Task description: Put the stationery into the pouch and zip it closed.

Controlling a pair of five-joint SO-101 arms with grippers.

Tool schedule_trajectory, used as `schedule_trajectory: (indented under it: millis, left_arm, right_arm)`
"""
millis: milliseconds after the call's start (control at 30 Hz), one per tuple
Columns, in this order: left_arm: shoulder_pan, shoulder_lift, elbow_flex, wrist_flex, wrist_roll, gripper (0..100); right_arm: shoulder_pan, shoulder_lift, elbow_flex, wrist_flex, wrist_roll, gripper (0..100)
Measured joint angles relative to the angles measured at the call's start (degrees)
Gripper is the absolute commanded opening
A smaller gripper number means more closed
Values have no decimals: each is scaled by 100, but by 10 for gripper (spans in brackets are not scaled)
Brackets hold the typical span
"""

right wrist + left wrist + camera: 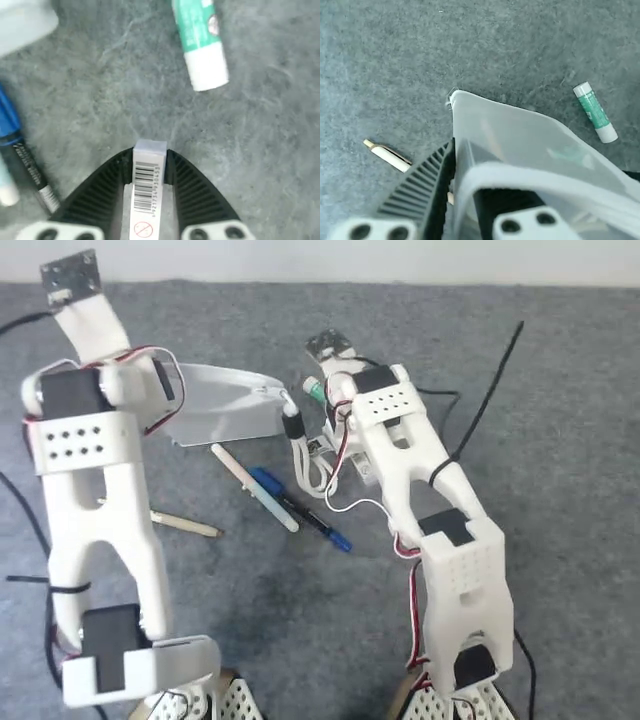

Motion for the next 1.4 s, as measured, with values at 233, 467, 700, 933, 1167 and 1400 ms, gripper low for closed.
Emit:
schedule_trajectory:
  millis: [233,467,700,933,1167,1400]
  left_arm:
    - [0,70,-35,9,211,11]
    - [0,88,-26,9,290,10]
    - [0,88,-9,9,316,10]
    - [0,79,35,9,316,10]
    - [0,79,35,9,325,10]
    - [0,79,35,9,325,10]
  right_arm:
    - [9,-677,0,492,-70,7]
    - [9,-1582,0,1037,-440,7]
    - [9,-2330,0,1697,-448,7]
    - [9,-3059,0,2189,-448,7]
    - [-88,-3613,0,2295,-501,7]
    - [-246,-4536,844,1899,-703,7]
